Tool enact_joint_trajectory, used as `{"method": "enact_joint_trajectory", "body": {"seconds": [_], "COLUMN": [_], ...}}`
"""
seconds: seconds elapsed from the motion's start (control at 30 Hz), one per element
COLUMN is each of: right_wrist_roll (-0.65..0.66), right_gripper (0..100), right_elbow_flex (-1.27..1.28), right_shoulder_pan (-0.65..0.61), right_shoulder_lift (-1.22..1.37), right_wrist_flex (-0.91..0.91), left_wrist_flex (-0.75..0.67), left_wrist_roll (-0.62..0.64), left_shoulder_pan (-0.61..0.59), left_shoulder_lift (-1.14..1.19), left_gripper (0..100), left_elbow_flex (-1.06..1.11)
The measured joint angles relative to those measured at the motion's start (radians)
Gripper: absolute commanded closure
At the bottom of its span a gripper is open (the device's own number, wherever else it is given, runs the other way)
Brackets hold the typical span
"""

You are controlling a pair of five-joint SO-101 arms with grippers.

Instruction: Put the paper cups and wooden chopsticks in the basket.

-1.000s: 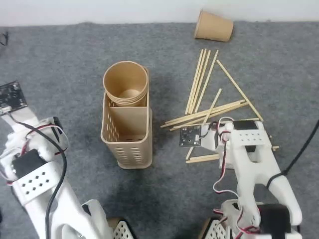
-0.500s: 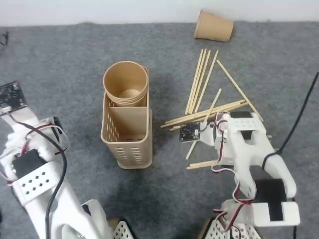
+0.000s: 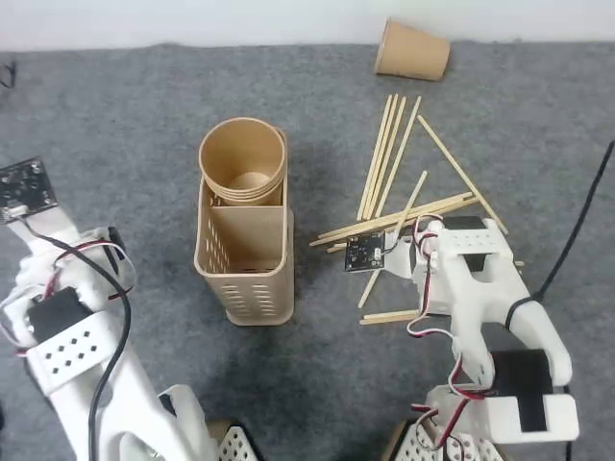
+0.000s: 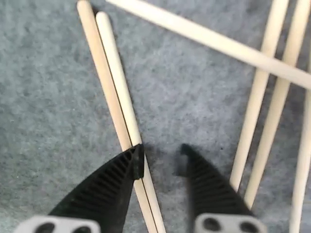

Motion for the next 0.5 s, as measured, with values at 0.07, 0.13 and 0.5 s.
{"method": "enact_joint_trajectory", "body": {"seconds": [0.07, 0.13, 0.5], "right_wrist_roll": [0.000, 0.000, 0.000], "right_gripper": [84.9, 86.5, 86.4], "right_elbow_flex": [0.002, 0.002, 0.115], "right_shoulder_pan": [0.002, 0.003, -0.032], "right_shoulder_lift": [-0.032, -0.080, -0.186], "right_wrist_flex": [0.040, 0.078, 0.123], "left_wrist_flex": [0.000, 0.000, 0.000], "left_wrist_roll": [0.000, 0.000, 0.000], "left_shoulder_pan": [-0.002, -0.002, -0.002], "left_shoulder_lift": [0.000, 0.000, 0.000], "left_gripper": [81, 81, 81], "left_elbow_flex": [0.000, 0.000, 0.000]}}
